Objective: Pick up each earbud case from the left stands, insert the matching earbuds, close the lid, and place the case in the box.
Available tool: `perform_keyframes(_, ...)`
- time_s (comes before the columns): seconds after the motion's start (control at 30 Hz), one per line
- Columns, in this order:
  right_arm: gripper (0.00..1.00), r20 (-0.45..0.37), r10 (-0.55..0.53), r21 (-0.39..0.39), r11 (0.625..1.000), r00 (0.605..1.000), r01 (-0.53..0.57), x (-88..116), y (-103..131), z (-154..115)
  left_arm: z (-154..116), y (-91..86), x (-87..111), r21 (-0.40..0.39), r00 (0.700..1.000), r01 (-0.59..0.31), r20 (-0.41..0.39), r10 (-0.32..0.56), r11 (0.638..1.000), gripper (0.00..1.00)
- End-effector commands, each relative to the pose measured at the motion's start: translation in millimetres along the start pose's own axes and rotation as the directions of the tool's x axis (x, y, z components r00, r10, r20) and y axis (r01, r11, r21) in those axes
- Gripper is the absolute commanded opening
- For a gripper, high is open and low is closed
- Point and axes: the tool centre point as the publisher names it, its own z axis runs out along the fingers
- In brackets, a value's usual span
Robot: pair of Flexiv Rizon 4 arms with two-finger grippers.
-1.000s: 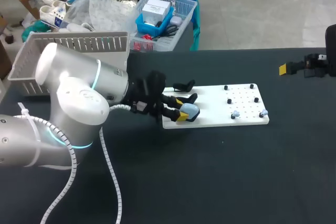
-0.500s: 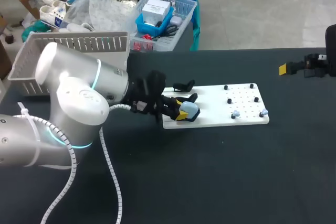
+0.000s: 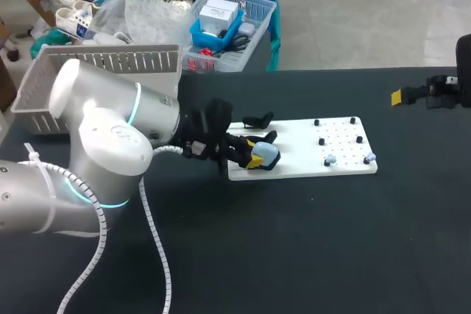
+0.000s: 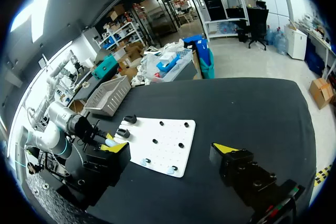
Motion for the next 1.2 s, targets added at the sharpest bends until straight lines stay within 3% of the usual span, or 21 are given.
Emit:
perform_keyframes(0.03,1.00,0.000,0.000,0.000,1.000,1.000,0.000,0,0,0,0,1.8,0.9,0.000,1.000,-0.002,-0.001,0.002,1.000,0.00)
perform_keyframes(0.17,1.00,-0.017,-0.049,-0.012,0.999,0.999,0.049,-12,4,-3,-2,1.2,1.7,-0.002,1.000,-0.001,-0.001,0.001,1.000,0.00)
perform_keyframes(0.37,1.00,-0.069,-0.108,-0.112,0.989,0.992,0.099,-17,18,25,-4,0.5,1.6,-0.010,1.000,0.007,-0.001,-0.007,1.000,0.00)
perform_keyframes(1.2,1.00,-0.174,-0.237,-0.261,0.947,0.956,0.187,-6,69,63,-19,-3.2,-29.6,-0.069,0.997,-0.002,0.079,0.007,0.998,0.00)
